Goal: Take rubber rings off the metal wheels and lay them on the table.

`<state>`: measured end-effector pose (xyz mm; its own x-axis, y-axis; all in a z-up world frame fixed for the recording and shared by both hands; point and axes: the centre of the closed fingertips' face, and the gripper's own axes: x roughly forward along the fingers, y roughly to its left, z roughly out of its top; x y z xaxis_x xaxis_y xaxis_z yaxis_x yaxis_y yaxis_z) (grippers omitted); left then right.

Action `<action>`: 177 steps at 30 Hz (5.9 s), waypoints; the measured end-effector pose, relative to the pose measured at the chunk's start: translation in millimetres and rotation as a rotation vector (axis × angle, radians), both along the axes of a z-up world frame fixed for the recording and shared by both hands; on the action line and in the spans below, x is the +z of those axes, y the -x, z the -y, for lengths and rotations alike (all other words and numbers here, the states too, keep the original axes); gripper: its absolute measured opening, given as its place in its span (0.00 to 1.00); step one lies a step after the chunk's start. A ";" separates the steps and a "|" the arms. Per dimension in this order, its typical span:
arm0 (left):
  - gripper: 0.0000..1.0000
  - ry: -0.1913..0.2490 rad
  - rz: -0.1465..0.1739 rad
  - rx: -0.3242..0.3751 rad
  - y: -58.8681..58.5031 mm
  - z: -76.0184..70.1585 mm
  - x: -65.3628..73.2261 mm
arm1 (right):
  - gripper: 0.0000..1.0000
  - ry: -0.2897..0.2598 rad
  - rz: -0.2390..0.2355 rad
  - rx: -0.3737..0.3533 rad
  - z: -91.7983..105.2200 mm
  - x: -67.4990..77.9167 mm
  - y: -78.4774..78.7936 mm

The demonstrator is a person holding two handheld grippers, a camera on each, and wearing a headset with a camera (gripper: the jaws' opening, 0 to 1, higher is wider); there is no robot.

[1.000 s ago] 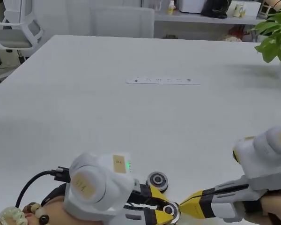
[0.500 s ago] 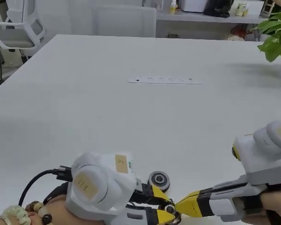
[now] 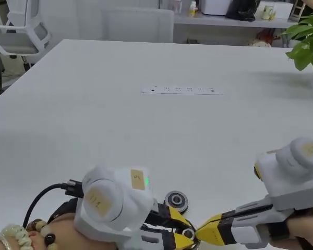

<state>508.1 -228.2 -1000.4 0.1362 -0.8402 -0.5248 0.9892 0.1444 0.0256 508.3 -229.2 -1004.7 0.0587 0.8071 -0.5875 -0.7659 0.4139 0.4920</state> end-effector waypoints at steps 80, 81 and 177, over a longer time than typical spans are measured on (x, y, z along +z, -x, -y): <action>0.67 0.083 -0.024 0.589 34.0 -205.6 62.5 | 0.00 0.009 0.138 0.156 -59.4 59.8 -10.3; 0.67 0.082 -0.022 0.590 34.3 -205.6 62.8 | 0.00 0.014 0.134 0.165 -61.7 56.9 -9.9; 0.53 0.149 0.068 0.181 -67.7 -48.6 98.1 | 0.23 0.112 0.289 0.130 -13.7 -14.4 -55.1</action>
<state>575.8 -179.6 -902.3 0.3221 -0.8665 -0.3814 0.9437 0.3259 0.0566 563.4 -215.5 -1019.1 0.1367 0.7499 -0.6472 -0.9172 0.3426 0.2032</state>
